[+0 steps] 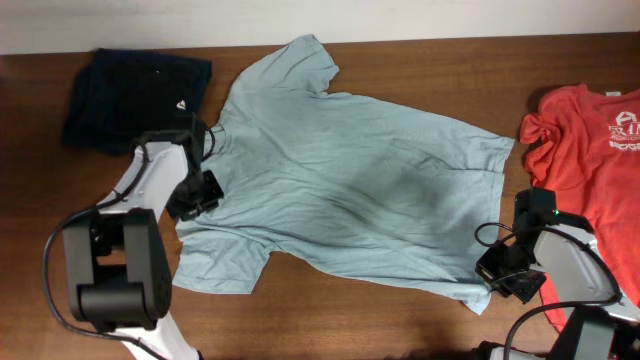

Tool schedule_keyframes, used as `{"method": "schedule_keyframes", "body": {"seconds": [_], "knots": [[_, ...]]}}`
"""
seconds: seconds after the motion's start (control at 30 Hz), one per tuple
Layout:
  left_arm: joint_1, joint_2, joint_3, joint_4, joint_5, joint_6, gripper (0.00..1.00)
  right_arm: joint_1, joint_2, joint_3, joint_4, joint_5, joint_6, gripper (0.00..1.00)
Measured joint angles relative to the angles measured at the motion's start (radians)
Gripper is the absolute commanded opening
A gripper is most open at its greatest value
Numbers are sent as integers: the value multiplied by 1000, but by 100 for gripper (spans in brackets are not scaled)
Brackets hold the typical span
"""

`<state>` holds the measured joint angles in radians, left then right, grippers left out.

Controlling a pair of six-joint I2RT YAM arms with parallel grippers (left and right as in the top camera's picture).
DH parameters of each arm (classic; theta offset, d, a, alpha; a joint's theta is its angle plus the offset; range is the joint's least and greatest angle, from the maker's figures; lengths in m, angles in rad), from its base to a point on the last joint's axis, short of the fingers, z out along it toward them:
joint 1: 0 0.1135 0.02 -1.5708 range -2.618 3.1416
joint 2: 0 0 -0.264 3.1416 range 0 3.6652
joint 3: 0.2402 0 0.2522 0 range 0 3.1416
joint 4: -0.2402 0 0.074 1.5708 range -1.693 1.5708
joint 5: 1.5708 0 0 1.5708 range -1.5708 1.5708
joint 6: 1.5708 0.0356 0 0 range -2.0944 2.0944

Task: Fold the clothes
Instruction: 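Grasp the lower left hem corner with the left gripper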

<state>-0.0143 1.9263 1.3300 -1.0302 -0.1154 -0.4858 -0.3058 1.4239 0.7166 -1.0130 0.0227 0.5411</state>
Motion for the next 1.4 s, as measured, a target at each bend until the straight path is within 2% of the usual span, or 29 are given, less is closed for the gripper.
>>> {"method": "schedule_keyframes", "body": {"seconds": [0.07, 0.17, 0.4, 0.63, 0.9, 1.07, 1.3, 1.37, 1.4], "knots": [[0, -27, 9, -37, 13, 0, 59, 0, 0, 0, 0, 0, 0, 4], [0, -64, 10, -102, 57, 0, 63, 0, 0, 0, 0, 0, 0, 4], [1, -72, -43, -205, 164, 12, 63, 0, 0, 0, 0, 0, 0, 4], [1, -71, -130, -243, 190, 18, 64, 0, 0, 0, 0, 0, 0, 4], [33, -72, -222, -209, 186, 21, 65, 0, 0, -1, 1, 0, -4, 4], [123, -72, -303, -117, 179, 27, 64, 0, 0, -1, 1, 0, -4, 4], [219, -91, -312, -16, 192, 95, 64, 0, 0, -1, 1, 0, -4, 4], [219, -94, -312, -4, 191, 110, 63, 0, 0, -1, 1, 0, -3, 4], [218, -95, -312, -2, 191, 117, 58, 0, 0, -1, 1, 0, -4, 4]]}}
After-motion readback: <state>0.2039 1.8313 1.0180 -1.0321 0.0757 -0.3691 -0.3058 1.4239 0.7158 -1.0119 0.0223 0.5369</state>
